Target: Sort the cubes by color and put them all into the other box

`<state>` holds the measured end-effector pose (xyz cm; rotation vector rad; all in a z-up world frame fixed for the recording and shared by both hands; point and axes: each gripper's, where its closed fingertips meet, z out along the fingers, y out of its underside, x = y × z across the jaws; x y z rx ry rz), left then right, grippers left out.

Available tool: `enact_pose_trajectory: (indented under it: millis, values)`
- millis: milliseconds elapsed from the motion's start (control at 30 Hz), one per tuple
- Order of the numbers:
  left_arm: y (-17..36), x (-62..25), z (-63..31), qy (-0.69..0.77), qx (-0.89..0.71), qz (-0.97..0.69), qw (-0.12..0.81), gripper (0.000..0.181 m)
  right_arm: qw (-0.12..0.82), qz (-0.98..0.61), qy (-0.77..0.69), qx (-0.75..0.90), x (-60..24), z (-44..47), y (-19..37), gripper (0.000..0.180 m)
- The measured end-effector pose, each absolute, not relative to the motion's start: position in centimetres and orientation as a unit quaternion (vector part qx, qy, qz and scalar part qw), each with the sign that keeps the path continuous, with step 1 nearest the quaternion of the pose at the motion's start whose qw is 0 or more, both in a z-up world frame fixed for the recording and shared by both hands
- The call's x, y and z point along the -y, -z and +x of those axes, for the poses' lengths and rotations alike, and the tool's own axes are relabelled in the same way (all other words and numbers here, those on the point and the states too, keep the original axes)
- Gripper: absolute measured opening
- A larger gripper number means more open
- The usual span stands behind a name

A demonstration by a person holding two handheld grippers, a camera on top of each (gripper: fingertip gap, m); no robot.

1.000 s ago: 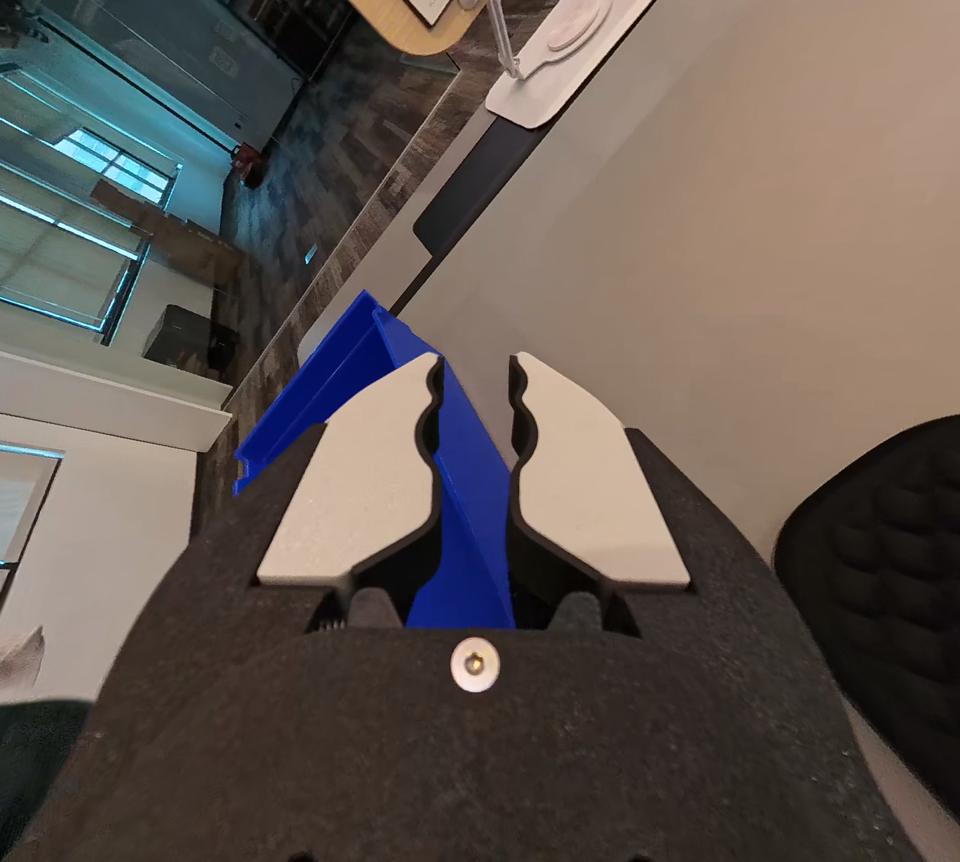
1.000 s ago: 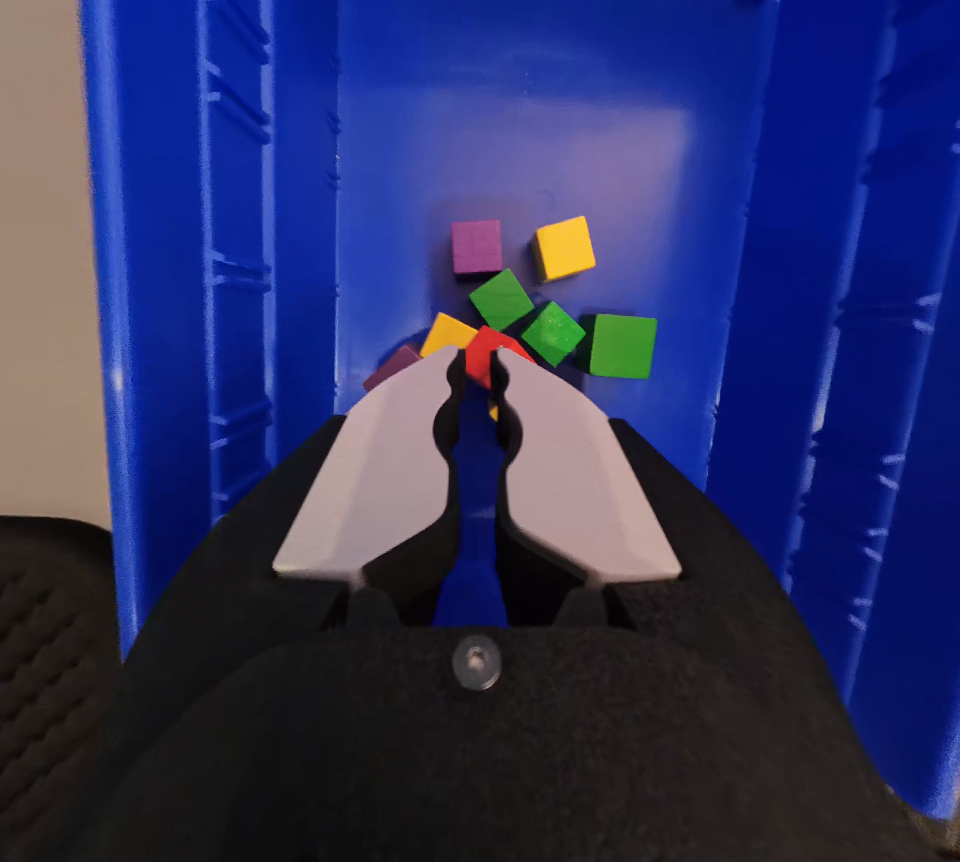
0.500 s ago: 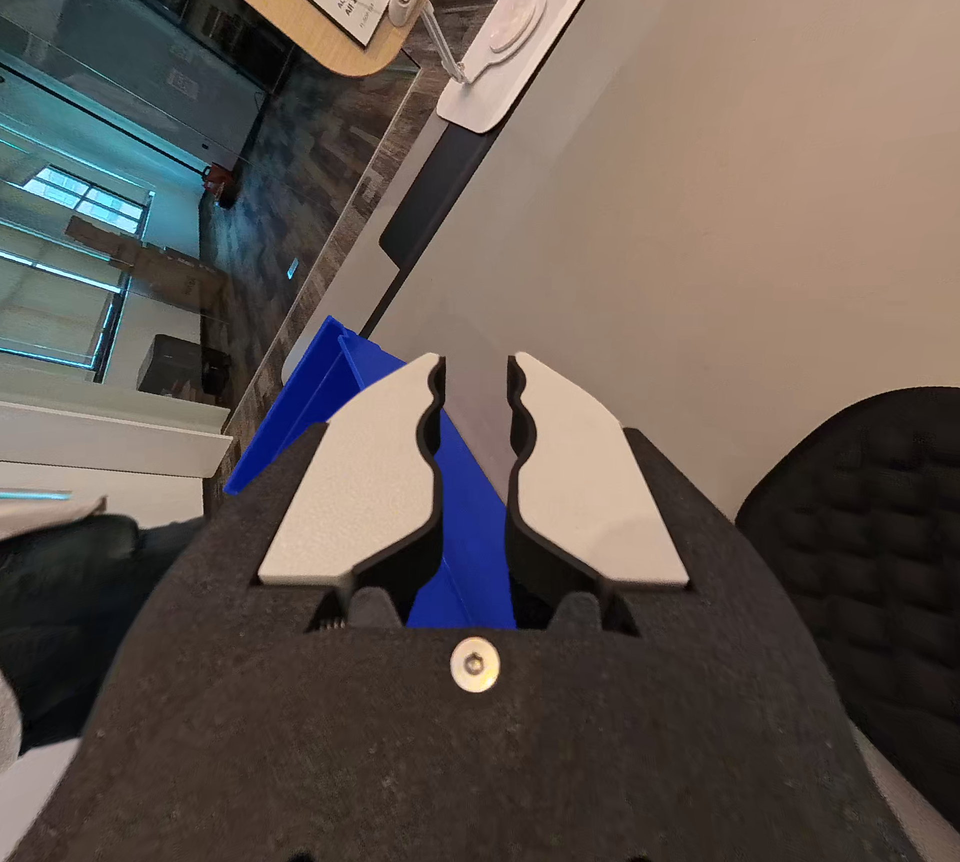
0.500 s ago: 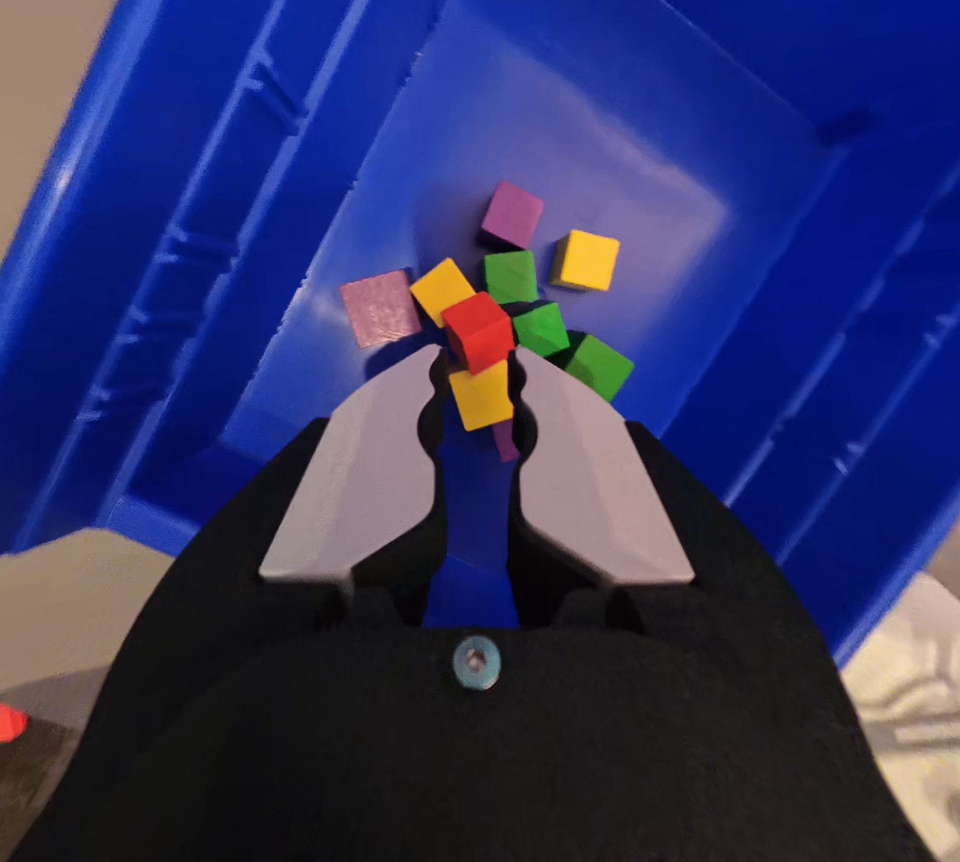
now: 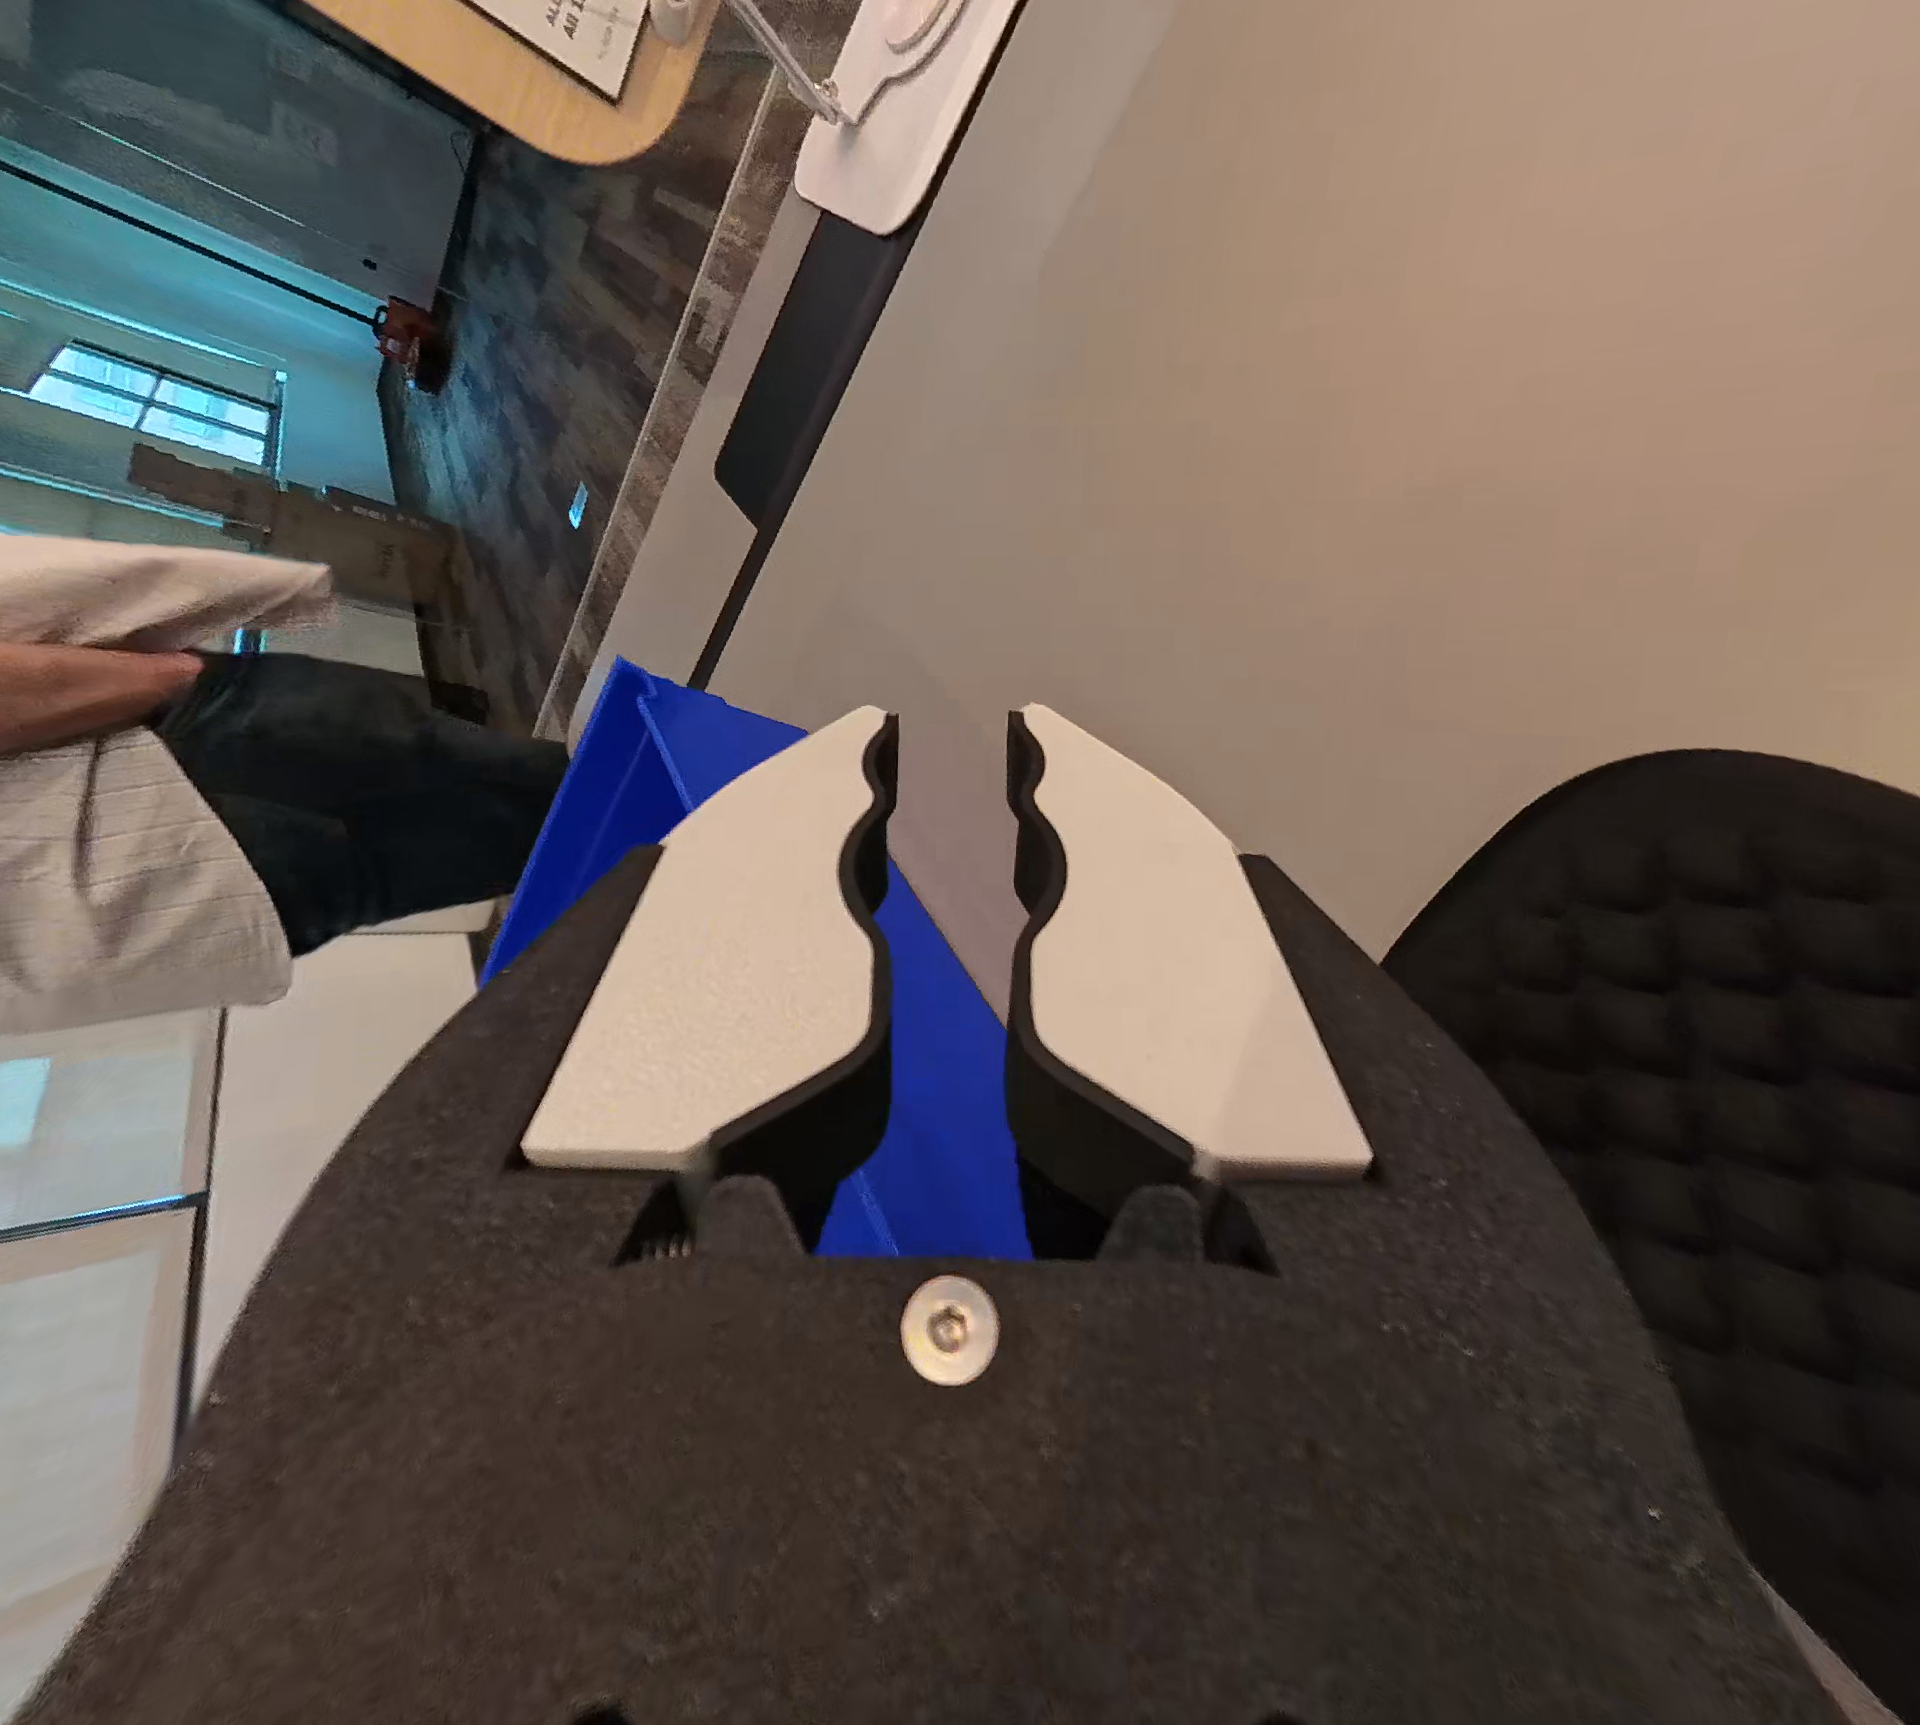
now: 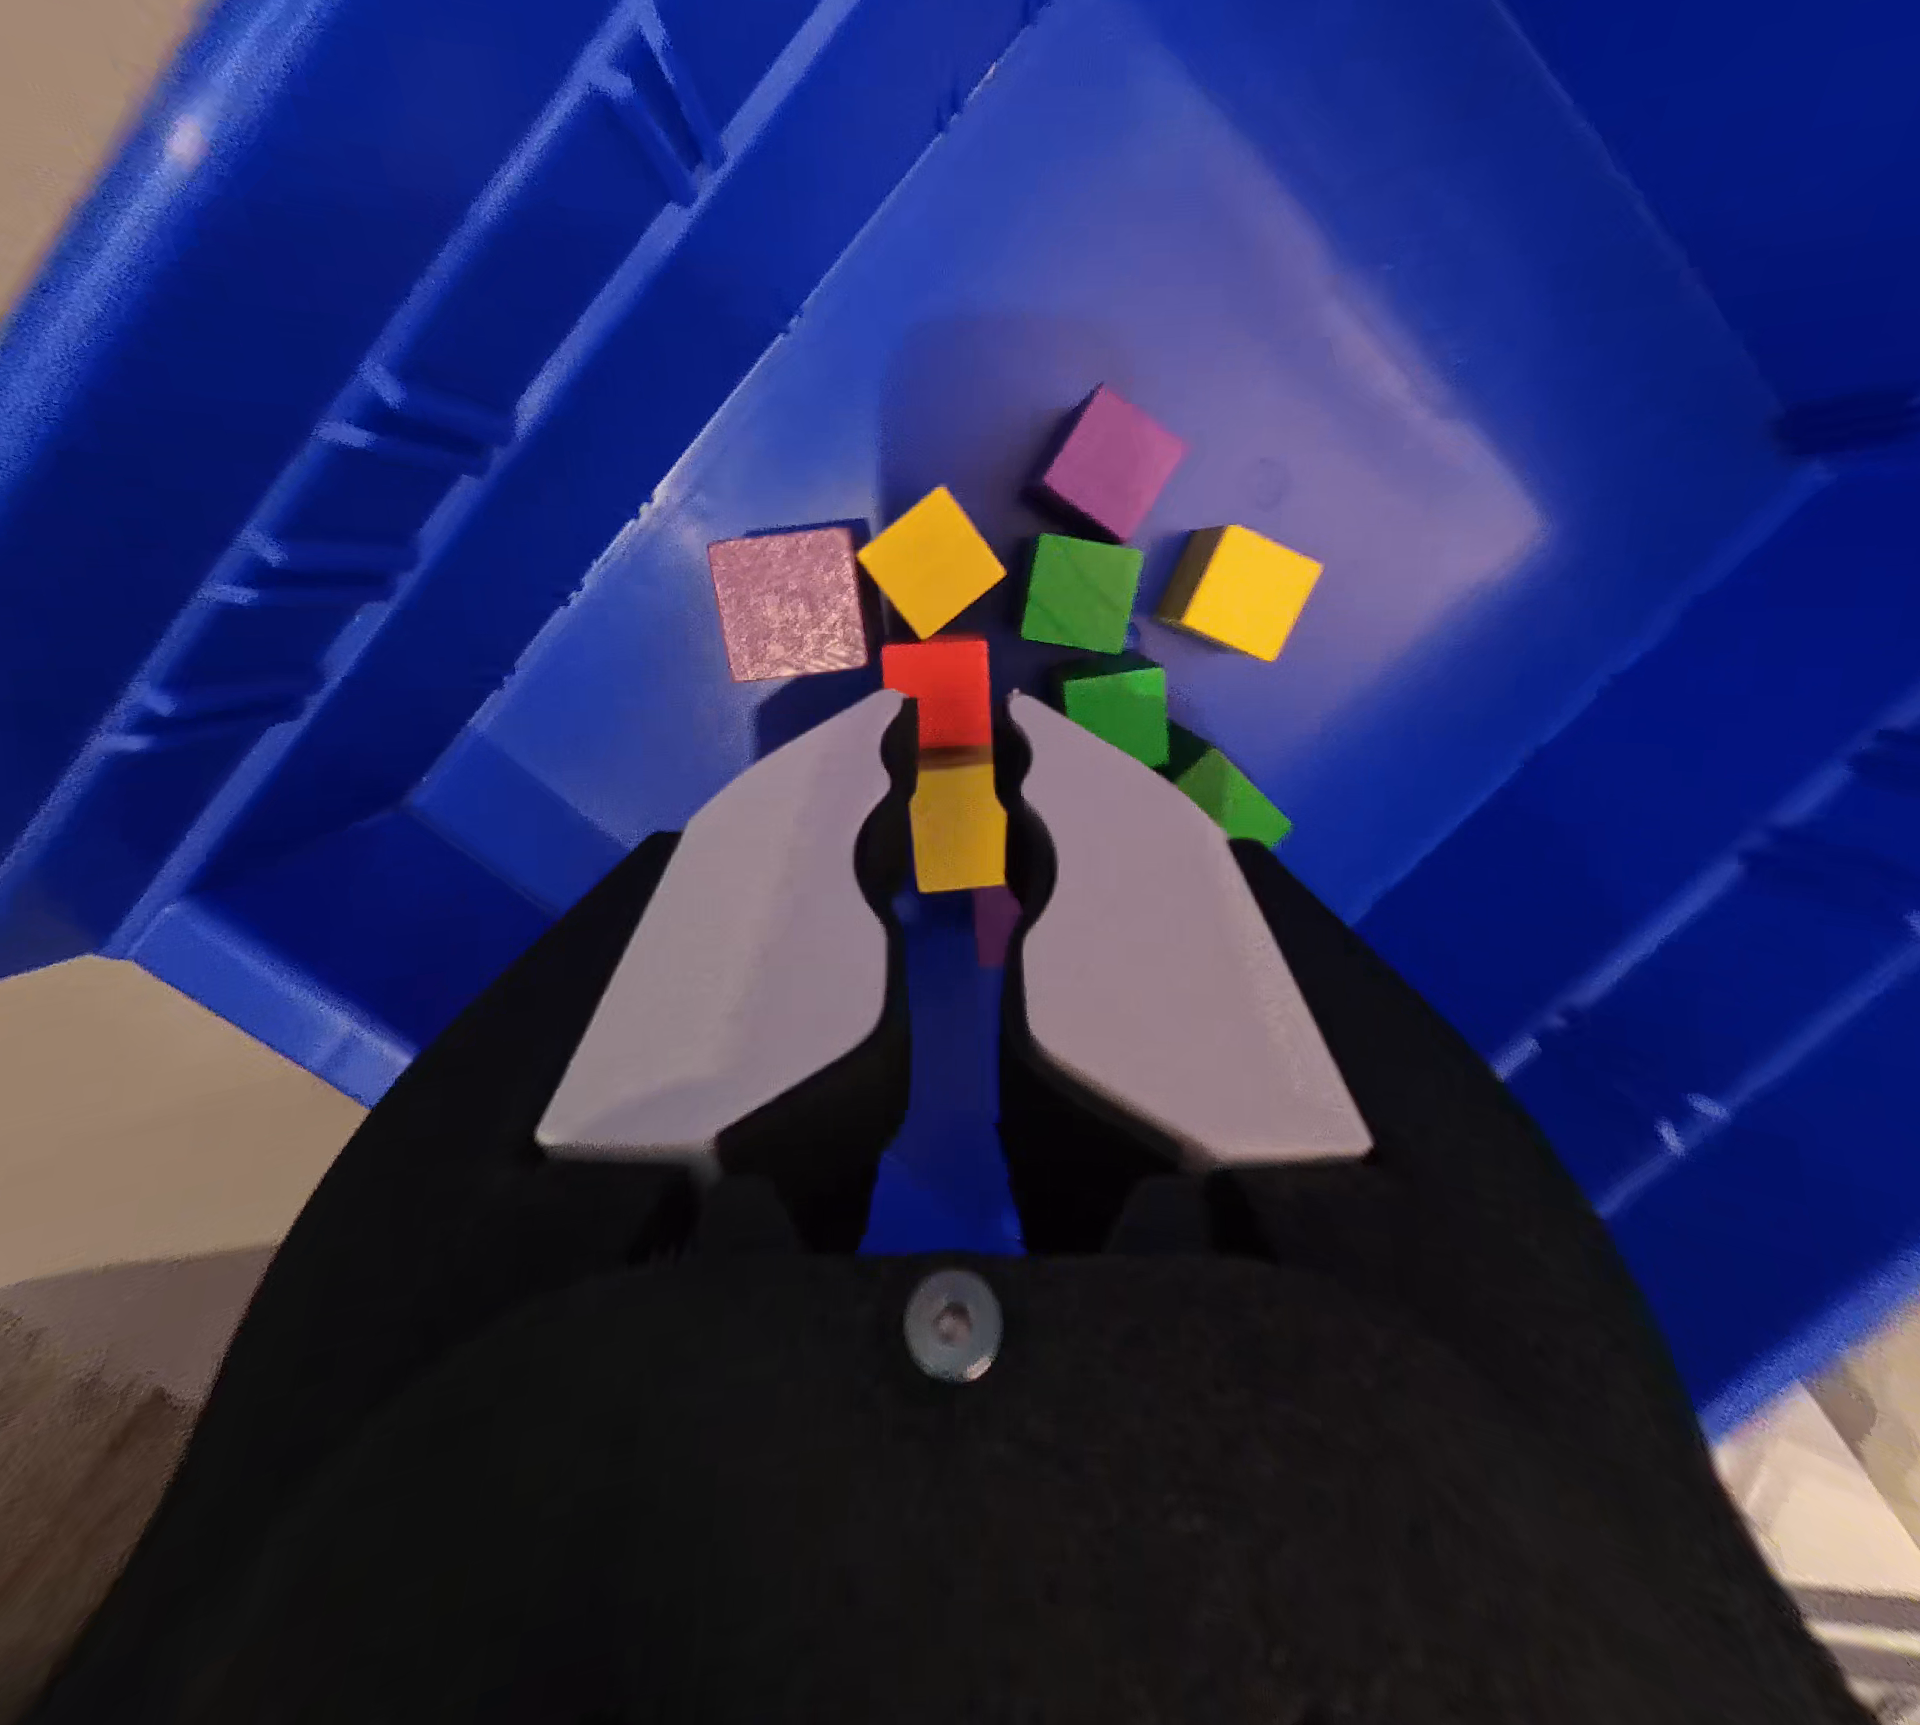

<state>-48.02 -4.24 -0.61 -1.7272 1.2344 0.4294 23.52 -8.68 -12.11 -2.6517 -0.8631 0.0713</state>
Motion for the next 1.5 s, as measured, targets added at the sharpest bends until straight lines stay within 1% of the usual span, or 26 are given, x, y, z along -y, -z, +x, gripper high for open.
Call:
enact_pose_trajectory:
  millis: [133,233,367,433,567,800,933,1067,1233,1400,1467,1500]
  values:
    - [-0.9,4.1,-48.8,-0.196,-0.494,-0.698,0.479,0.019,0.293,-0.910,-0.021,0.292,8.5,21.2,6.9,0.018]
    - [-2.2,2.6,-52.9,-0.219,-0.459,-0.718,0.475,0.020,0.386,-0.878,0.007,0.285,8.8,19.2,2.8,0.022]
    - [-1.9,-0.1,-59.9,-0.193,-0.413,-0.781,0.426,0.028,0.465,-0.836,-0.055,0.284,9.7,14.8,-0.7,0.029]
    - [-0.2,-1.1,-62.7,-0.171,-0.427,-0.805,0.374,0.039,0.479,-0.825,-0.094,0.284,9.8,12.9,-1.5,0.031]
    - [4.0,-3.3,-66.6,-0.158,-0.474,-0.814,0.297,0.038,0.479,-0.822,-0.130,0.279,8.6,10.8,-2.1,0.032]
    - [8.2,-6.9,-64.8,-0.042,-0.542,-0.778,0.315,0.039,0.472,-0.819,-0.205,0.256,6.5,7.7,-4.4,0.034]
    - [10.2,-9.2,-64.6,-0.030,-0.558,-0.770,0.307,0.046,0.462,-0.827,-0.219,0.234,5.8,7.1,-5.2,0.035]
    - [11.1,-11.8,-64.1,-0.031,-0.568,-0.756,0.325,0.054,0.453,-0.837,-0.221,0.213,5.4,6.8,-5.1,0.035]
    - [11.1,-13.3,-61.9,-0.002,-0.592,-0.724,0.354,0.050,0.435,-0.847,-0.226,0.208,5.2,5.8,-4.5,0.036]
    - [12.3,-13.4,-61.3,0.004,-0.616,-0.714,0.332,0.040,0.416,-0.855,-0.225,0.215,5.4,5.2,-3.8,0.037]
    - [12.7,-13.6,-61.4,-0.009,-0.622,-0.709,0.333,0.041,0.411,-0.856,-0.224,0.218,5.5,5.1,-3.6,0.037]
    - [12.7,-13.6,-61.3,-0.010,-0.623,-0.706,0.337,0.039,0.410,-0.856,-0.224,0.219,5.5,5.1,-3.5,0.037]
